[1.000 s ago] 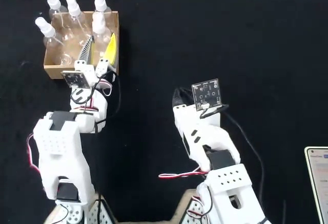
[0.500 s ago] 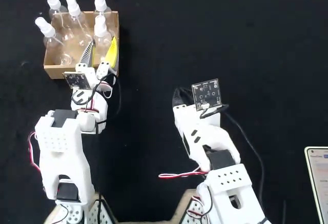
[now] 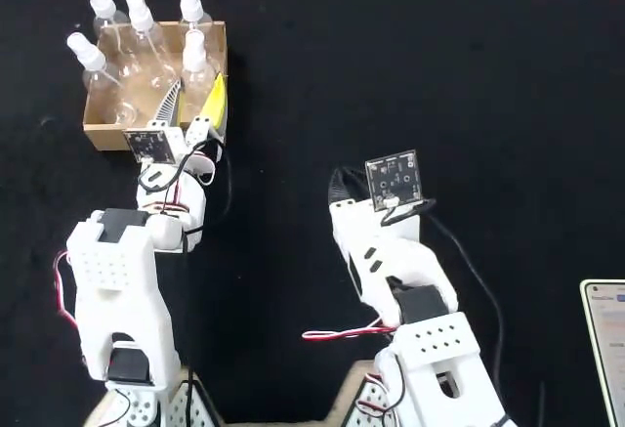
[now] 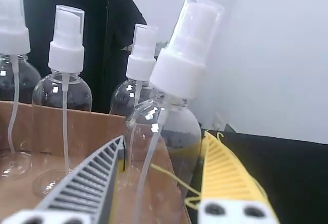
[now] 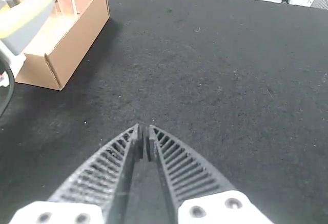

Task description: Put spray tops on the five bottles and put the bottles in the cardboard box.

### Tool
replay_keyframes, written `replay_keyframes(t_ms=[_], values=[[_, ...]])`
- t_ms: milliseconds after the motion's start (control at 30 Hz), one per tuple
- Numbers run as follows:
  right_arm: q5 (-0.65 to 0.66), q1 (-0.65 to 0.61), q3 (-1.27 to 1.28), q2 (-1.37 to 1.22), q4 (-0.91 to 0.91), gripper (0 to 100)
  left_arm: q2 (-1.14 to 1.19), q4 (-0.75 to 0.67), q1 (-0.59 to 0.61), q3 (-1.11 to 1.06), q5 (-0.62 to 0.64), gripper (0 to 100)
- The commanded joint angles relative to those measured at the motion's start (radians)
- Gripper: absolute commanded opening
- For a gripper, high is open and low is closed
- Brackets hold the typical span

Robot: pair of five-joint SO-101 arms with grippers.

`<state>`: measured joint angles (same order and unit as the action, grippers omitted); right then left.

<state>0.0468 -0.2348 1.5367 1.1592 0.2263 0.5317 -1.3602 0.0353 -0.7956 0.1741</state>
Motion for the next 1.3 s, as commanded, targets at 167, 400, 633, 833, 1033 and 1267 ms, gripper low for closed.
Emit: replay_keyframes(t_ms=[167,400,633,833,1033,1267], values=[[0.008,-0.003,-0.008,0.018,-0.031,1.2,-0.009,0.021,0.007,0.015,0.011,7],[0.008,-0.003,-0.008,0.018,-0.031,1.2,-0.009,0.075,0.010,0.019,0.011,7],[0.008,-0.003,-0.008,0.018,-0.031,1.2,-0.009,0.052,0.008,0.002,0.011,11],[0.008,-0.003,-0.008,0.018,-0.031,1.2,-0.008,0.054,0.004,-0.039,0.064,29],[0.008,-0.003,-0.008,0.018,-0.031,1.2,-0.009,0.046,0.012,-0.041,0.081,27],[0.008,-0.003,-0.008,0.018,-0.031,1.2,-0.021,0.043,0.004,-0.038,0.072,27]])
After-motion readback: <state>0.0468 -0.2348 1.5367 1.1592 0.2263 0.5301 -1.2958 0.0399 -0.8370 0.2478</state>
